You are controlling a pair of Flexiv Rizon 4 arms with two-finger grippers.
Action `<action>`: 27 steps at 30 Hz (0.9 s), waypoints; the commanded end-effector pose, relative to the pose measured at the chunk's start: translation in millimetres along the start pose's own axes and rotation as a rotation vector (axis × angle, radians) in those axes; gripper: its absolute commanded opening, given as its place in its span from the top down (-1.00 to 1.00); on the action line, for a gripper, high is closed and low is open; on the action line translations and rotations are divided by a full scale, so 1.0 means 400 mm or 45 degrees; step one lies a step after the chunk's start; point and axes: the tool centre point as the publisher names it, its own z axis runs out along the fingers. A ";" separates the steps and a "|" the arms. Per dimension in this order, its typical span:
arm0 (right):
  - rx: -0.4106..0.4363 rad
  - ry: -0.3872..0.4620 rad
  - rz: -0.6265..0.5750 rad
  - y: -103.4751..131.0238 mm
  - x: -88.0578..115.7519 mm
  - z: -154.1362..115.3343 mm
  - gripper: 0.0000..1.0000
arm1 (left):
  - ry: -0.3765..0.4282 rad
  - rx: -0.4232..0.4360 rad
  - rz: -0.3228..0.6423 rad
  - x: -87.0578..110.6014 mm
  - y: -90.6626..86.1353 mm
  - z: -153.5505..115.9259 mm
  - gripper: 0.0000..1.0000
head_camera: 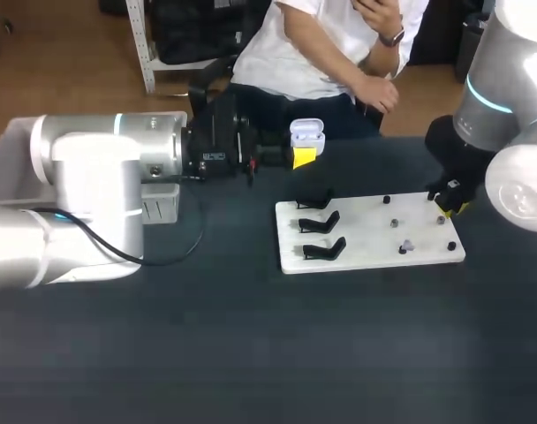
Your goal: Pick up each earbud case from the left stands, insert the matching earbuds, close the lid, and place the case in the box.
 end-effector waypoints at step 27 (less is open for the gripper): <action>0.066 0.116 0.311 0.113 0.043 -0.257 1.00 | -0.008 -0.011 0.006 0.003 -0.005 0.000 1.00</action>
